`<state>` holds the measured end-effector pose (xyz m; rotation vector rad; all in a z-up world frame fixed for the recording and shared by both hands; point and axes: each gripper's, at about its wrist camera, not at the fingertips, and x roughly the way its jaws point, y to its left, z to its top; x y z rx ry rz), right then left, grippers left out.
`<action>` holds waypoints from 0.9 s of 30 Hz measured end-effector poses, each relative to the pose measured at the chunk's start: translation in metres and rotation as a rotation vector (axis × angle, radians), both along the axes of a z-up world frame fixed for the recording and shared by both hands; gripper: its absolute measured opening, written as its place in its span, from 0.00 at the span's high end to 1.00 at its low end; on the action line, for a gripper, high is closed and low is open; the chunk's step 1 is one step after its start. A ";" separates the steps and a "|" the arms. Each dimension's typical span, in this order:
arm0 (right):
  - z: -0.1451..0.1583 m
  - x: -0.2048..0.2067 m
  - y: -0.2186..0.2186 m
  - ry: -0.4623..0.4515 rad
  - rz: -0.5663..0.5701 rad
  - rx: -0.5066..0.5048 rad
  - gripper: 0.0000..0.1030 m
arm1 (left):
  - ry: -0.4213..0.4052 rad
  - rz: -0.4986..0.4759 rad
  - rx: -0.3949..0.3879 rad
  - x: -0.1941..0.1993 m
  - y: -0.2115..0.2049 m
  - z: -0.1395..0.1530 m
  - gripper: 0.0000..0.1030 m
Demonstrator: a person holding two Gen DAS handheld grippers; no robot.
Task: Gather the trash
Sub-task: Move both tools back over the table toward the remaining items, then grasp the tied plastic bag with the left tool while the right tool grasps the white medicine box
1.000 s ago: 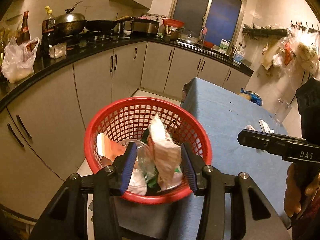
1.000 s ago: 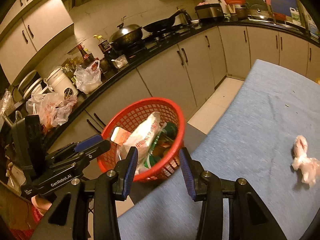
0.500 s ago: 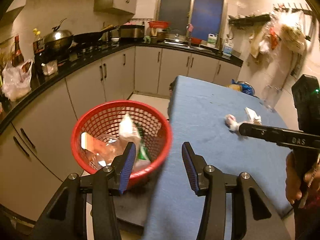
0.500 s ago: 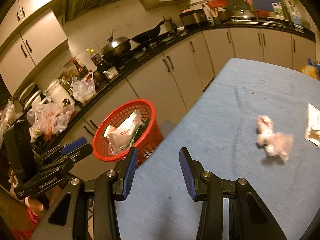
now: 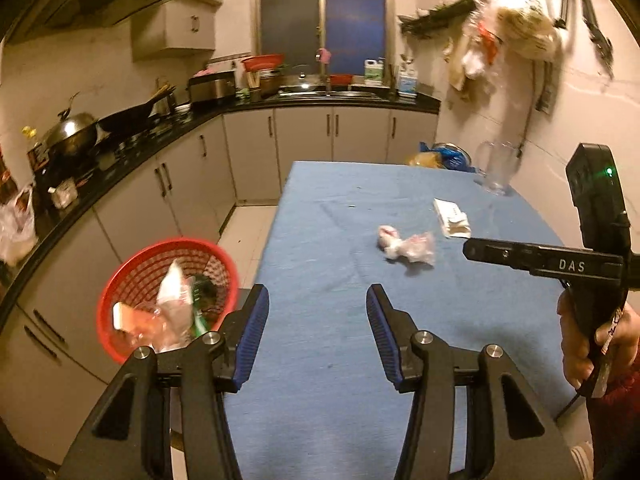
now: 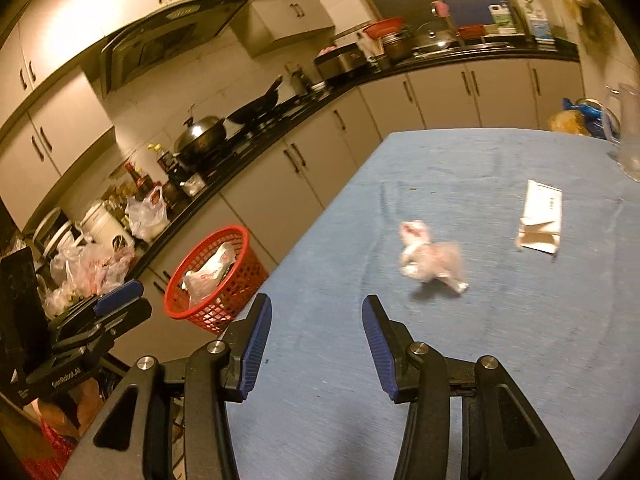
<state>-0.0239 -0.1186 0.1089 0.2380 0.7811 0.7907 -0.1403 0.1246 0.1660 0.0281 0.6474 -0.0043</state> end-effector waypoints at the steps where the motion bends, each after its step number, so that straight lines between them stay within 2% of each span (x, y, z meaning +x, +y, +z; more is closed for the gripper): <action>1: 0.000 0.000 -0.005 0.001 -0.006 0.005 0.50 | 0.001 -0.009 0.007 0.001 -0.006 0.000 0.52; 8: -0.004 -0.001 -0.037 0.012 -0.043 0.033 0.49 | 0.002 -0.076 0.052 0.007 -0.048 0.005 0.52; 17: -0.007 -0.003 -0.072 0.018 -0.090 0.054 0.48 | 0.021 -0.147 0.063 0.023 -0.089 0.006 0.51; 21: -0.007 0.003 -0.089 0.033 -0.142 0.065 0.47 | 0.070 -0.197 0.001 0.043 -0.096 0.006 0.44; 24: -0.007 0.011 -0.102 0.055 -0.203 0.061 0.44 | 0.136 -0.202 -0.068 0.074 -0.096 -0.003 0.44; 27: -0.010 0.022 -0.113 0.083 -0.260 0.050 0.42 | 0.230 -0.188 -0.156 0.120 -0.090 -0.024 0.43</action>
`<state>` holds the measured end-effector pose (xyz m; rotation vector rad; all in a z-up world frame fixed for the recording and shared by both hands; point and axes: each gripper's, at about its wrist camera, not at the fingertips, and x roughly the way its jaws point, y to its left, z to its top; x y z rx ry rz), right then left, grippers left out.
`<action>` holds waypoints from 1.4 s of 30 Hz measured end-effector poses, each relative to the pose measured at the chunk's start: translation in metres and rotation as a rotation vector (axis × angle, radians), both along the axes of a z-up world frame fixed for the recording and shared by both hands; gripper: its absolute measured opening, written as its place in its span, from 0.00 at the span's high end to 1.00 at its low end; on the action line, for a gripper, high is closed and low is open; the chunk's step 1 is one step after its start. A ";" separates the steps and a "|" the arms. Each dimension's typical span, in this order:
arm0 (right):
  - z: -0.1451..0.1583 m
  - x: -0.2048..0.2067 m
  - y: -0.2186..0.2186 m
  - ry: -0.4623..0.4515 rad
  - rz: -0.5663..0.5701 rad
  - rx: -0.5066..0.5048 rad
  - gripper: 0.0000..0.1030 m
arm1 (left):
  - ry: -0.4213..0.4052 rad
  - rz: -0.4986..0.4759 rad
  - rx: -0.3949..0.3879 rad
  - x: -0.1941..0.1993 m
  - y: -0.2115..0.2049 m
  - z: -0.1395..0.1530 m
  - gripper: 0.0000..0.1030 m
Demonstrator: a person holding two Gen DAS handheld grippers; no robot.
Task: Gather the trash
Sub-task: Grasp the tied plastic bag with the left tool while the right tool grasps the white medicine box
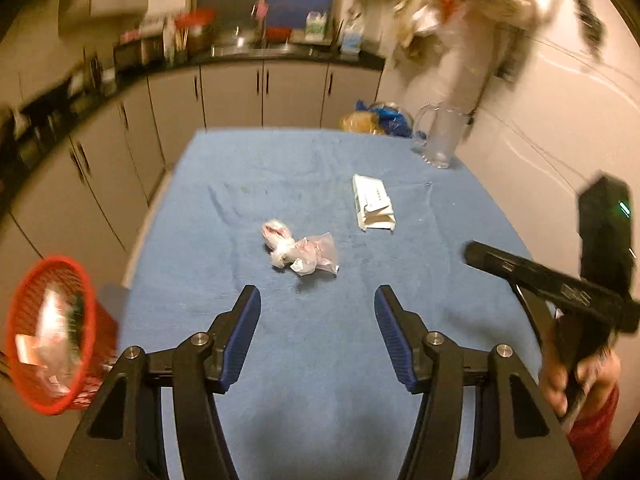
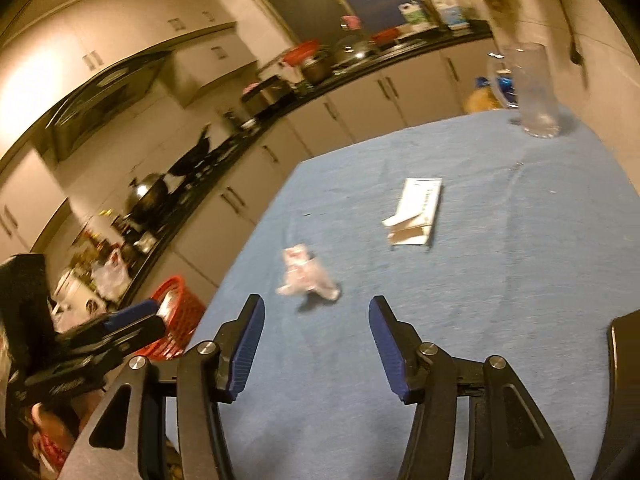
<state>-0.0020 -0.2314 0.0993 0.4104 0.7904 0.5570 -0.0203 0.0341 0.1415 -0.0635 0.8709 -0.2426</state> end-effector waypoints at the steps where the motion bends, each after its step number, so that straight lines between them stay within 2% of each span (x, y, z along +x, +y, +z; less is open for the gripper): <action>1: -0.002 0.005 -0.002 0.017 -0.011 0.003 0.42 | 0.034 0.000 -0.021 0.016 0.001 -0.009 0.43; 7: -0.014 0.040 -0.014 0.106 -0.074 0.015 0.42 | 0.195 0.041 -0.107 0.090 -0.001 -0.064 0.43; 9: -0.017 0.052 -0.015 0.123 -0.085 0.001 0.42 | 0.221 0.048 -0.091 0.107 -0.006 -0.077 0.43; 17: -0.025 0.086 -0.015 0.160 -0.128 -0.039 0.41 | 0.250 0.084 -0.111 0.147 -0.008 -0.107 0.43; 24: -0.040 0.124 -0.008 0.212 -0.160 -0.065 0.40 | 0.221 0.058 -0.135 0.163 -0.003 -0.110 0.44; 32: -0.054 0.180 0.013 0.264 -0.185 -0.178 0.37 | 0.184 0.001 -0.125 0.163 0.005 -0.107 0.64; 35: -0.061 0.198 0.028 0.279 -0.182 -0.262 0.37 | 0.164 -0.007 -0.104 0.158 0.011 -0.106 0.65; 39: -0.068 0.213 0.047 0.279 -0.194 -0.361 0.37 | 0.163 -0.011 -0.121 0.155 0.021 -0.106 0.69; 40: -0.070 0.215 0.052 0.275 -0.194 -0.393 0.37 | 0.163 -0.015 -0.127 0.155 0.022 -0.105 0.83; 42: -0.074 0.218 0.060 0.278 -0.190 -0.454 0.37 | 0.167 -0.018 -0.137 0.155 0.026 -0.105 0.83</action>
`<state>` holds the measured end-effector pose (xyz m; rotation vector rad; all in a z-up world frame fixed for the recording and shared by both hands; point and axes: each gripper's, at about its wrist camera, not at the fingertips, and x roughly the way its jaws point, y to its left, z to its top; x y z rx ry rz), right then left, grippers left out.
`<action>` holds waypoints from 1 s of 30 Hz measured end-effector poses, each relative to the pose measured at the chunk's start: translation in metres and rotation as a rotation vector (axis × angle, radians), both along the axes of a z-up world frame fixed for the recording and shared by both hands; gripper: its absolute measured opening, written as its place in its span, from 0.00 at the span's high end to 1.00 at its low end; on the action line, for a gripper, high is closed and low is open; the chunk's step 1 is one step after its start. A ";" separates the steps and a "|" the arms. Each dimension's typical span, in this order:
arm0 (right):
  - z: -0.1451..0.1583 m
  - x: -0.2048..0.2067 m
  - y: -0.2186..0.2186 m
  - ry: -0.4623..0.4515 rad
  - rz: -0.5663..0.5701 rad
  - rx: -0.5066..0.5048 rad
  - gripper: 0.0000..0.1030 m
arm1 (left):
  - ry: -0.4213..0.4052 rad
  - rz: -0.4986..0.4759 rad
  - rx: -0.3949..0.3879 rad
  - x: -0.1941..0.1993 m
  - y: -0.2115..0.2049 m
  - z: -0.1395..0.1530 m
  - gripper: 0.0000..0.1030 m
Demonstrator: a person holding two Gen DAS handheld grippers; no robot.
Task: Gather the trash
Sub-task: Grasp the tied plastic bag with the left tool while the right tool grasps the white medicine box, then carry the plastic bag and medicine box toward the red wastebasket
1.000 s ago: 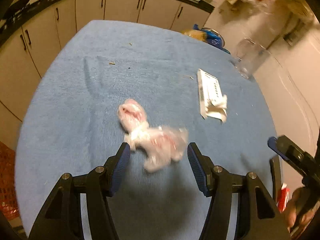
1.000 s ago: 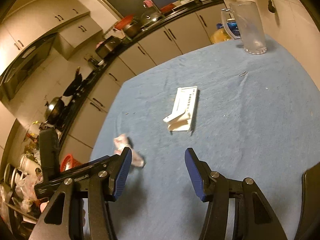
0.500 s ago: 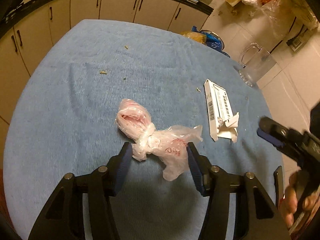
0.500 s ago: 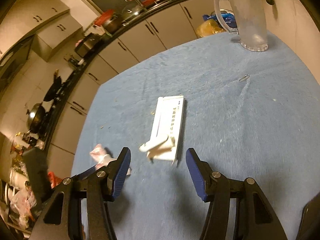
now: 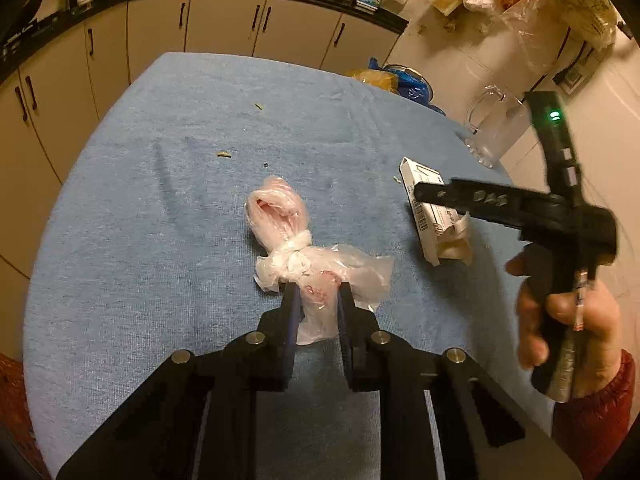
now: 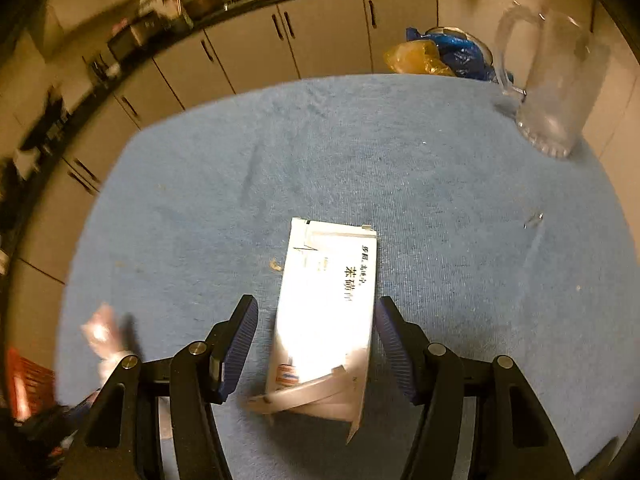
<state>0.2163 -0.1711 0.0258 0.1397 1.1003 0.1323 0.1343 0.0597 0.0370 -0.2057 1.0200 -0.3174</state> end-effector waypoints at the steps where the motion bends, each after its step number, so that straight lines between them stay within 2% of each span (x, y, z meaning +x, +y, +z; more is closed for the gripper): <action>1: -0.002 0.000 0.003 0.002 0.008 -0.006 0.37 | -0.001 -0.002 0.004 0.001 -0.001 -0.001 0.83; 4: -0.006 -0.001 0.010 0.012 0.013 -0.082 0.42 | 0.003 -0.001 -0.011 0.001 0.002 -0.002 0.83; 7: -0.005 -0.011 0.006 -0.011 0.027 -0.067 0.45 | 0.008 -0.008 -0.017 -0.001 0.003 -0.001 0.79; 11: -0.001 -0.027 0.003 -0.029 0.046 -0.028 0.45 | 0.018 0.014 -0.048 -0.001 0.009 0.004 0.58; 14: 0.006 -0.042 -0.005 -0.057 0.047 0.011 0.45 | 0.020 0.039 -0.045 0.000 0.011 0.007 0.55; 16: 0.010 -0.053 -0.009 -0.065 0.054 0.045 0.45 | 0.035 0.065 -0.051 0.006 0.014 0.006 0.49; 23: 0.032 -0.081 -0.022 -0.118 0.057 0.122 0.45 | 0.093 0.143 -0.133 0.031 0.015 -0.003 0.47; 25: 0.035 -0.086 -0.025 -0.127 0.061 0.138 0.45 | 0.117 0.160 -0.128 0.038 0.012 -0.009 0.47; 28: 0.039 -0.093 -0.028 -0.136 0.067 0.157 0.45 | 0.110 0.157 -0.112 0.042 0.003 -0.014 0.47; 30: 0.042 -0.099 -0.030 -0.147 0.065 0.165 0.45 | 0.093 0.153 -0.099 0.040 0.000 -0.014 0.51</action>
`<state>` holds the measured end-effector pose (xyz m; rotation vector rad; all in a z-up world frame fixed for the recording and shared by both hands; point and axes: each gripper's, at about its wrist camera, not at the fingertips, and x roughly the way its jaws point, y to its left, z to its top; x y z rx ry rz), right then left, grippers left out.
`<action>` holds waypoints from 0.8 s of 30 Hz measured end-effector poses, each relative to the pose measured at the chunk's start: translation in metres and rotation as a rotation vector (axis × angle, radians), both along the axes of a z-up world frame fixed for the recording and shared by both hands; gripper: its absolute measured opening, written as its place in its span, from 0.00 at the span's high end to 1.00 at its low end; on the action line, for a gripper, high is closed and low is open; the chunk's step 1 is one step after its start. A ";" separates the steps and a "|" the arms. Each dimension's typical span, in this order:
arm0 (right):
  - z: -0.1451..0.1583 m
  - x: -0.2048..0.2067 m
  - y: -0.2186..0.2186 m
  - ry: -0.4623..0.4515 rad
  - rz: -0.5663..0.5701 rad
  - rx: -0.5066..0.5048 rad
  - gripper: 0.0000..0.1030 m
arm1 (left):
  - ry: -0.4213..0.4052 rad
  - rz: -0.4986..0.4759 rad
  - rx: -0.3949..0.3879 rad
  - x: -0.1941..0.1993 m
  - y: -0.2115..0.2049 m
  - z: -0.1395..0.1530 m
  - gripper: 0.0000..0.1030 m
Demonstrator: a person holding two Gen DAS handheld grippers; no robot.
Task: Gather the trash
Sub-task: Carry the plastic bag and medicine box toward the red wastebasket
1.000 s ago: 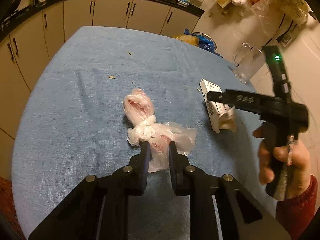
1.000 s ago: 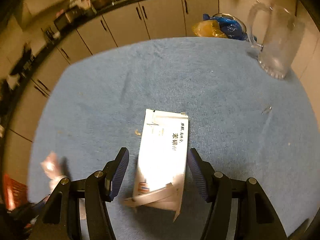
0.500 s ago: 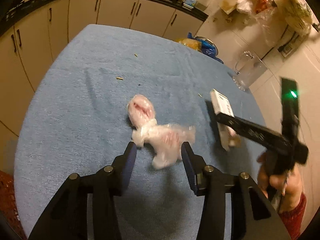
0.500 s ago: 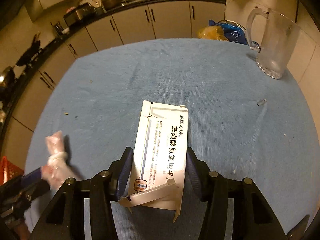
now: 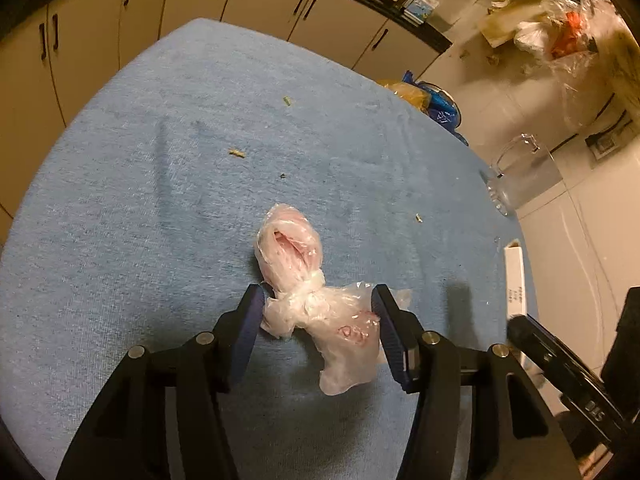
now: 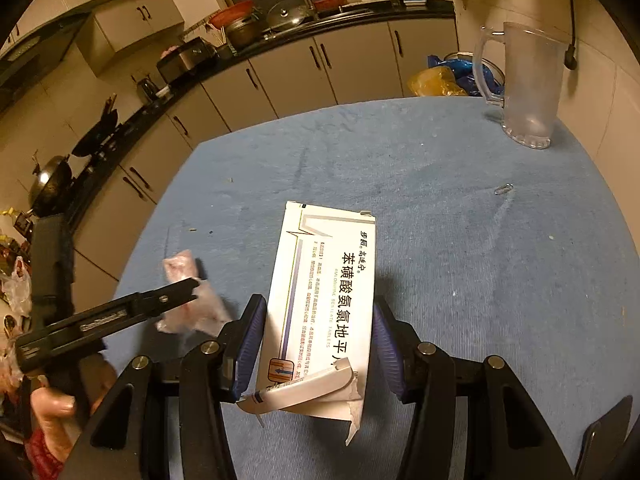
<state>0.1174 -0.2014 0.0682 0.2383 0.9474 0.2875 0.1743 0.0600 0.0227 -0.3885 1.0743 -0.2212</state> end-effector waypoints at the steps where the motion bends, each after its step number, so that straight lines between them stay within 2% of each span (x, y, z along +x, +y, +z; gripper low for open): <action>1: 0.001 -0.003 0.001 -0.004 0.001 0.000 0.45 | -0.010 -0.003 0.018 -0.001 -0.003 0.001 0.58; 2: 0.001 -0.006 0.002 -0.004 0.004 0.006 0.45 | -0.014 -0.011 0.020 -0.005 -0.002 0.000 0.66; 5: 0.004 -0.016 0.003 -0.012 0.004 0.023 0.45 | -0.040 -0.043 0.037 -0.015 -0.009 0.004 0.68; 9: 0.010 -0.034 0.004 -0.032 0.008 0.035 0.45 | -0.094 -0.069 0.061 -0.041 -0.010 0.019 0.68; 16: 0.027 -0.085 0.007 -0.113 0.046 0.082 0.45 | -0.259 -0.057 0.168 -0.119 0.000 0.068 0.68; 18: 0.028 -0.102 0.010 -0.130 0.073 0.116 0.45 | -0.290 -0.048 0.178 -0.141 0.005 0.077 0.68; 24: 0.021 -0.150 0.025 -0.160 0.129 0.145 0.45 | -0.349 -0.027 0.241 -0.200 0.016 0.083 0.68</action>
